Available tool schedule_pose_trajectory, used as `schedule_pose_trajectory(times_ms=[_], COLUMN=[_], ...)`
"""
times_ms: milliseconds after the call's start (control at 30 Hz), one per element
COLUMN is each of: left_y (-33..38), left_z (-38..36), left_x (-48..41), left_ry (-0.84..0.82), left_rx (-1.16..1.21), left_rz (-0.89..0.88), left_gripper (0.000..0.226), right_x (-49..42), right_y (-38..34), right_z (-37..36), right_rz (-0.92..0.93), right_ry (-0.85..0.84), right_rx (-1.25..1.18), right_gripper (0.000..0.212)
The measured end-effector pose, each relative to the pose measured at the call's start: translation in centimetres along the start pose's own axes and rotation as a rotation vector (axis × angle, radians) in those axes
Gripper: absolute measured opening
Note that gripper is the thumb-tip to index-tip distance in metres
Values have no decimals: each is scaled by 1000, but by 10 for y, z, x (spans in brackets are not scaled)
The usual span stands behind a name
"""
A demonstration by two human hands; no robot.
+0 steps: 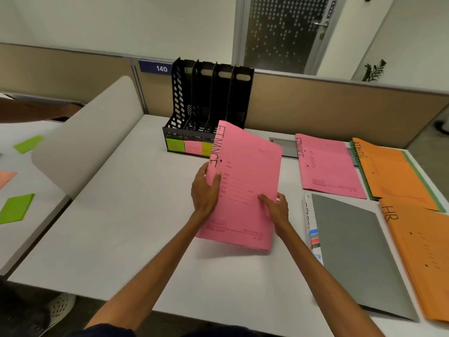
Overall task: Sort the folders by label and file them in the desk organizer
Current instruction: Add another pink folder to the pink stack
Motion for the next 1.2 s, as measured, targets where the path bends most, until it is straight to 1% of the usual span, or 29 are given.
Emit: schedule_pose_trajectory(times_ms=[67, 133, 233, 400, 533, 600, 700, 800, 900, 967, 1067, 1100, 1200], left_y=[9, 20, 35, 53, 66, 72, 78, 80, 85, 91, 101, 104, 110], left_z=[-4, -9, -21, -47, -68, -81, -103, -126, -150, -167, -191, -198, -218], left_x=[-5, -10, -17, -23, -28, -30, -29, -30, -32, -33, -37, -39, -47], left_ry=[-47, -75, -122, -183, -240, -255, -298, -295, -275, -285, -267, -254, -246], left_rx=[-80, -125, -133, -129, -71, -32, 42, 63, 72, 83, 110, 119, 141], left_rz=[-59, -107, -131, -143, -161, -157, -149, -125, -51, -27, -36, -37, -44], left_gripper=[61, 70, 75, 82, 85, 90, 91, 93, 101, 95, 66, 59, 54], right_x=[-2, -5, -10, -18, -22, -24, -29, -38, -48, -54, -63, -65, -74], right_y=[-9, -17, -27, -43, -53, -59, -72, -84, -92, -95, -94, -93, -86], right_z=[7, 14, 25, 56, 86, 102, 128, 155, 180, 194, 215, 221, 243], right_rz=[15, 13, 25, 27, 65, 97, 159, 195, 200, 206, 201, 194, 167], right_ry=[37, 69, 119, 189, 258, 286, 311, 303, 309, 319, 317, 304, 252], right_rx=[-31, -54, -75, -114, -159, -193, -222, -217, -233, -248, -218, -189, -119], right_gripper=[67, 67, 69, 79, 77, 72, 66, 68, 68, 68, 68, 69, 78])
Point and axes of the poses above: each hand's wrist, its own x-axis away from the middle knuckle, its own z-axis out of the back of the hand, y = z × x, the point moved 2 cm from there along -x, towards the middle knuckle, and after that the axes turned 13 degrees about -y, right-handed, at the moved point
